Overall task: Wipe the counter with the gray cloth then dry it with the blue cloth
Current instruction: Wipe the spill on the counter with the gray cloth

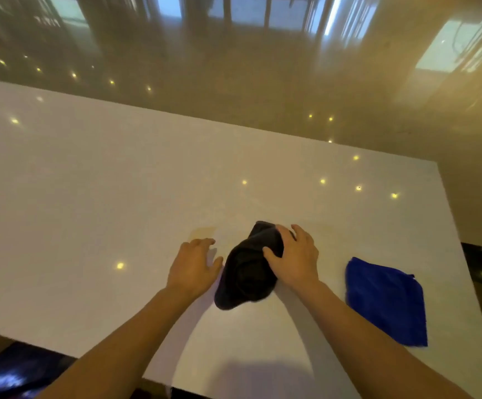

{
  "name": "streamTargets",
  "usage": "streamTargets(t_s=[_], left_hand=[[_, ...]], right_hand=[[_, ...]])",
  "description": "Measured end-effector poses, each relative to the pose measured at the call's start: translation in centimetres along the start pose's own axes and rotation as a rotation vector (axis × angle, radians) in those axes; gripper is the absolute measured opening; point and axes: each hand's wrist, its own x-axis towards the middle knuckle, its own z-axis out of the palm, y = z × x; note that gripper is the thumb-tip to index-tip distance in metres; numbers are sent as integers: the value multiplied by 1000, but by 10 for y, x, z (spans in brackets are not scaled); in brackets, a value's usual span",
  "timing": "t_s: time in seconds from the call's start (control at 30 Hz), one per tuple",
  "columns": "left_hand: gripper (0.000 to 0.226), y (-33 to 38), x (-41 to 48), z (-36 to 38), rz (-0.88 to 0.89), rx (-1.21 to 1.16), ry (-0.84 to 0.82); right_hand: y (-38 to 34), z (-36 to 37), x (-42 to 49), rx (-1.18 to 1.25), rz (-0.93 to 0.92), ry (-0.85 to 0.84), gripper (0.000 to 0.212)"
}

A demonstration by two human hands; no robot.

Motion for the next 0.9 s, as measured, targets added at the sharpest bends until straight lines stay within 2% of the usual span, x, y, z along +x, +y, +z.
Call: streamTargets(t_s=[0.1,0.17,0.2,0.27,0.37,0.43,0.47,0.53,0.67,0.73,0.8,0.9], left_hand=[[64,-43,14,-10,-79,136,165],[72,-71,23,-12,-204,292,217],[74,-86,26,-12,-270,338,235],[76,-113,30,-14,-365,367,230],[76,-134,33,-13,-383,378,182],[74,-138,35,-10,-370,369,210],[74,-138,36,-9,-369,366,220],[74,-140,36,-9,-376,362,221],[75,-141,37,-8,-378,358,218],[75,-141,38,-8,-377,364,217],[77,-141,38,-9,-373,365,216],[77,-139,38,-12,-374,357,207]], right_hand=[[-20,38,0,-101,80,-161,95],[-31,57,1,-163,115,-94,98],[-37,67,-4,-224,76,-49,97],[-42,92,-27,-268,-157,2,92],[-29,124,-72,-257,-618,-99,88],[-8,117,-70,-326,-774,-126,88],[3,105,-53,-364,-789,-104,88],[20,76,-4,-417,-614,-36,86],[21,28,95,-310,88,99,87],[-9,34,112,-259,201,129,86],[-37,52,97,-304,14,118,83],[-50,94,12,-322,-451,12,89]])
